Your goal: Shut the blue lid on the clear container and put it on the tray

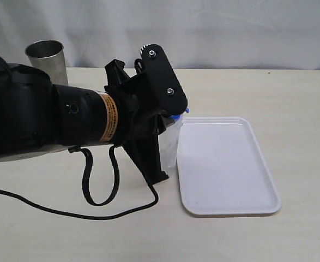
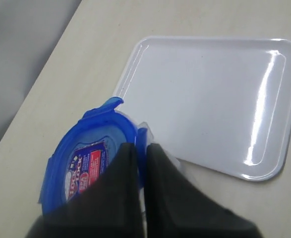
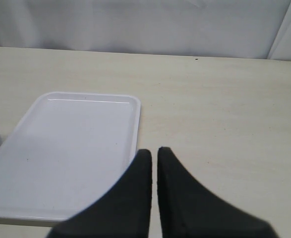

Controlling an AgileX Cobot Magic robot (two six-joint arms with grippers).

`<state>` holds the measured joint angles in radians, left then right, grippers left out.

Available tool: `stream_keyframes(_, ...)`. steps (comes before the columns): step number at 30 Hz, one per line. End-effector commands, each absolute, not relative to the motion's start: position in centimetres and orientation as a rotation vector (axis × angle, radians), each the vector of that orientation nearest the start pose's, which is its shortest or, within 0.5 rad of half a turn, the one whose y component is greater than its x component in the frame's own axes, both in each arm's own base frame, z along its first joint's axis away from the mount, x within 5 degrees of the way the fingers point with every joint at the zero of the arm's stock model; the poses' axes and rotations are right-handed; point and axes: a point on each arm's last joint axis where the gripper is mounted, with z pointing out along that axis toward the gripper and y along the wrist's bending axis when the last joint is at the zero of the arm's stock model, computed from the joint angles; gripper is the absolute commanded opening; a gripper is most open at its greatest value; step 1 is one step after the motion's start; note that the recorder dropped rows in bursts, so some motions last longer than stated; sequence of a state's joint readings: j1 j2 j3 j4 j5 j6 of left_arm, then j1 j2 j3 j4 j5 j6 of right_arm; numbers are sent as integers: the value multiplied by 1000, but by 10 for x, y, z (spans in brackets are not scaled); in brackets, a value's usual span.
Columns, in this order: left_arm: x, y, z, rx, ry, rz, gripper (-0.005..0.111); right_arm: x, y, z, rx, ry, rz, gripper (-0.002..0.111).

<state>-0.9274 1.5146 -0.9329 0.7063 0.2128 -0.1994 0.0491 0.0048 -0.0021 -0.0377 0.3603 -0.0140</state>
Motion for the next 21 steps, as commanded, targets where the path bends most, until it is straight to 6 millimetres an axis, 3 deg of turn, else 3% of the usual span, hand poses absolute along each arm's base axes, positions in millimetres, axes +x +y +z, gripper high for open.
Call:
stream_keyframes(1,206,-250,253,1363,1754,-97,0,53,1,182,-76,1832,-14,5)
stream_keyframes(21,205,-251,253,1327,1786,-141,0,53,1,182,-76,1832,-14,5)
